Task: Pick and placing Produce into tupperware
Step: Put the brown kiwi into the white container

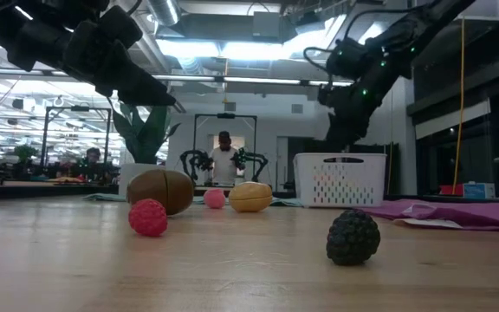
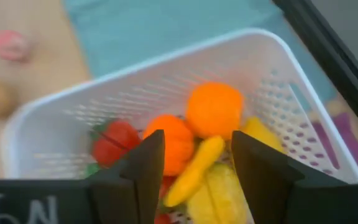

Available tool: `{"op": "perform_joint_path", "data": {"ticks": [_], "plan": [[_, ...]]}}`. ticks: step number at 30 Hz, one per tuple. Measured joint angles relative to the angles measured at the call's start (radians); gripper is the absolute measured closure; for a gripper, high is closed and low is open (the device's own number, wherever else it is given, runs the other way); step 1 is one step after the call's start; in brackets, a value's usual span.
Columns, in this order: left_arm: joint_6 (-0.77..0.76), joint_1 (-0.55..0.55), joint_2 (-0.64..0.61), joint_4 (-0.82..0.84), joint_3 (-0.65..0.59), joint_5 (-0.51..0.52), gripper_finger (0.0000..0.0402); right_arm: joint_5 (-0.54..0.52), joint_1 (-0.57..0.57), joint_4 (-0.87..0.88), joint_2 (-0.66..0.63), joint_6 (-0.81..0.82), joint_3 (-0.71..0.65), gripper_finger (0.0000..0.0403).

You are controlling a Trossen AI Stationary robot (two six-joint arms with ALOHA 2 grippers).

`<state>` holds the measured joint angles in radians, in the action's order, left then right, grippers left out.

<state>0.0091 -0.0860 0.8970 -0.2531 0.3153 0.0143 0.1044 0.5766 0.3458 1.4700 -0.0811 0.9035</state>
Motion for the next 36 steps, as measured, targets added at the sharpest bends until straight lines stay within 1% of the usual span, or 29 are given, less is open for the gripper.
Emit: {"op": "perform_joint_path", "data": {"ticks": [4, 8, 11, 17, 21, 23, 26, 29, 33, 36], "plan": [[-0.004, 0.0, 0.0, 0.0, 0.0, 0.0, 0.0139, 0.113, -0.013, 0.001, -0.04, -0.004, 0.0, 0.0214], [-0.004, 0.0, 0.0, -0.001, 0.0, 0.0, 0.0139, 0.206, -0.063, -0.007, -0.063, -0.012, 0.0, 0.0221], [-0.001, 0.0, 0.0, -0.003, 0.0, 0.0, 0.0139, 0.216, -0.126, -0.017, -0.066, -0.074, 0.0, 0.0229], [-0.024, 0.019, 0.0, -0.003, 0.0, 0.014, 0.0139, 0.207, -0.246, -0.113, -0.066, -0.143, 0.0, 0.0244], [-0.03, 0.09, 0.0, 0.008, 0.002, 0.145, 0.0139, 0.206, -0.276, -0.135, -0.066, -0.188, -0.003, 0.0253], [-0.066, 0.136, 0.0, 0.075, 0.02, 0.212, 0.0139, 0.206, -0.277, -0.171, -0.066, -0.193, -0.023, 0.0258], [-0.16, 0.217, 0.0, 0.218, 0.07, 0.313, 0.0139, 0.206, -0.276, -0.242, -0.066, -0.179, -0.071, 0.0264], [-0.241, 0.307, 0.017, 0.29, 0.112, 0.404, 0.0139, 0.229, -0.276, -0.356, -0.066, -0.155, -0.135, 0.0269], [-0.335, 0.418, 0.095, 0.35, 0.179, 0.476, 0.0139, 0.292, -0.276, -0.488, -0.069, -0.132, -0.203, 0.0272], [-0.482, 0.47, 0.197, 0.488, 0.268, 0.512, 0.0139, 0.329, -0.28, -0.521, -0.095, -0.134, -0.221, 0.0273]]}}
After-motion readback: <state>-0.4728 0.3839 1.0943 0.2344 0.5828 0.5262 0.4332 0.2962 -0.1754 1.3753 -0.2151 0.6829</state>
